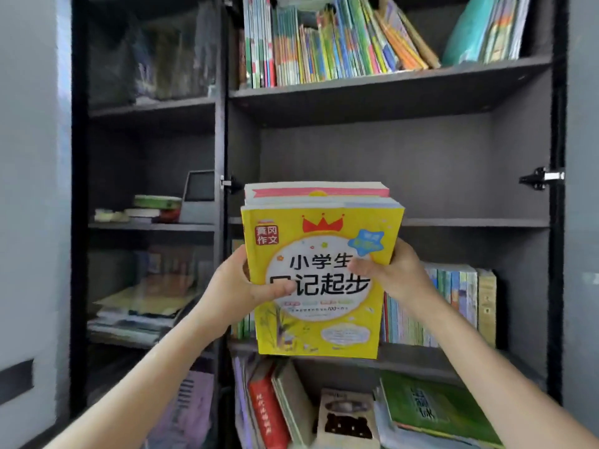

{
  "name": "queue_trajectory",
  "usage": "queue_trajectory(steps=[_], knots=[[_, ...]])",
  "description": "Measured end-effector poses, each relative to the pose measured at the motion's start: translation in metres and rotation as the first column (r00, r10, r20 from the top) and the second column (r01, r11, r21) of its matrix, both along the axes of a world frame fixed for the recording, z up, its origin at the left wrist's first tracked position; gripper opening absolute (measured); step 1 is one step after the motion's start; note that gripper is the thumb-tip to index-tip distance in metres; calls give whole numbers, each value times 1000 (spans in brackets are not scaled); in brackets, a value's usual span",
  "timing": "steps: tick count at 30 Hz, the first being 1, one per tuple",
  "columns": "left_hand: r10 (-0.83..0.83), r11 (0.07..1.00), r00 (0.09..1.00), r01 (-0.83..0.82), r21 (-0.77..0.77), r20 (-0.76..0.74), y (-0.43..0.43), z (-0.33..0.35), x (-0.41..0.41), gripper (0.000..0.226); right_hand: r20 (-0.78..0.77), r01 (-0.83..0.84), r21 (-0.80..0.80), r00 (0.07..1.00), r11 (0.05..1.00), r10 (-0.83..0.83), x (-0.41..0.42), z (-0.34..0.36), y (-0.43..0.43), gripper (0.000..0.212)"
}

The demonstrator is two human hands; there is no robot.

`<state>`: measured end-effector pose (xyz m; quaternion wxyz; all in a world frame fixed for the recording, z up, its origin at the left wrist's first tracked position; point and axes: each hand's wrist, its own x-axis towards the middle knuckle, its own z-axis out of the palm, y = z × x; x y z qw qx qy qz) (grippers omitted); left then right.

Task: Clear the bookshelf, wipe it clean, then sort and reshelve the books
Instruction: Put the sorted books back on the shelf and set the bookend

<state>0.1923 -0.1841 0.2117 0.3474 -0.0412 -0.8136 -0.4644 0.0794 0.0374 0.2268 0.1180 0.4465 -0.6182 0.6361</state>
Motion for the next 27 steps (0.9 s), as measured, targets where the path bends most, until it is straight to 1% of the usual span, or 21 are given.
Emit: queue_trajectory(steps=[3,5,8,10,13,14,16,19,21,23,24,25,26,27], knots=[[-3,1000,999,3,-5,-50,-19,35,-42,70,-24,-4,-67,1000,998,3,-34,38,-20,74],[9,1000,996,-8,19,-87,-30,59,-71,73,-15,-36,-120,999,992,34,-58,66,-35,89],[53,997,990,-44,70,-133,-37,87,-107,69,24,-79,-131,996,988,83,-94,104,-53,95],[115,991,980,-103,84,-162,-40,107,-131,64,37,-113,-122,992,986,118,-121,129,-61,97],[243,970,946,-233,72,-216,-43,133,-164,63,28,-152,-125,987,980,157,-157,158,-74,90],[287,958,929,-278,70,-234,-43,140,-175,62,41,-179,-145,982,973,187,-169,165,-79,83],[375,927,893,-365,85,-249,-42,154,-199,60,69,-213,-204,970,955,231,-197,180,-93,62],[467,884,852,-444,145,-237,-38,174,-236,61,83,-168,-242,978,955,193,-236,201,-114,35],[520,854,826,-497,151,-220,-38,183,-258,62,92,-87,-263,989,961,115,-256,205,-125,25],[570,821,797,-557,125,-197,-40,189,-276,62,92,-3,-256,995,967,27,-277,203,-136,24],[595,803,783,-585,112,-183,-42,192,-284,63,91,53,-233,995,971,-33,-285,201,-142,32],[618,786,769,-609,106,-164,-44,195,-290,64,66,169,-174,985,970,-159,-293,199,-147,50],[638,770,757,-630,102,-141,-46,199,-296,65,-1,373,-67,928,925,-374,-298,196,-152,71],[661,751,741,-653,98,-117,-48,202,-300,66,-98,602,31,797,798,-597,-298,191,-157,87]])
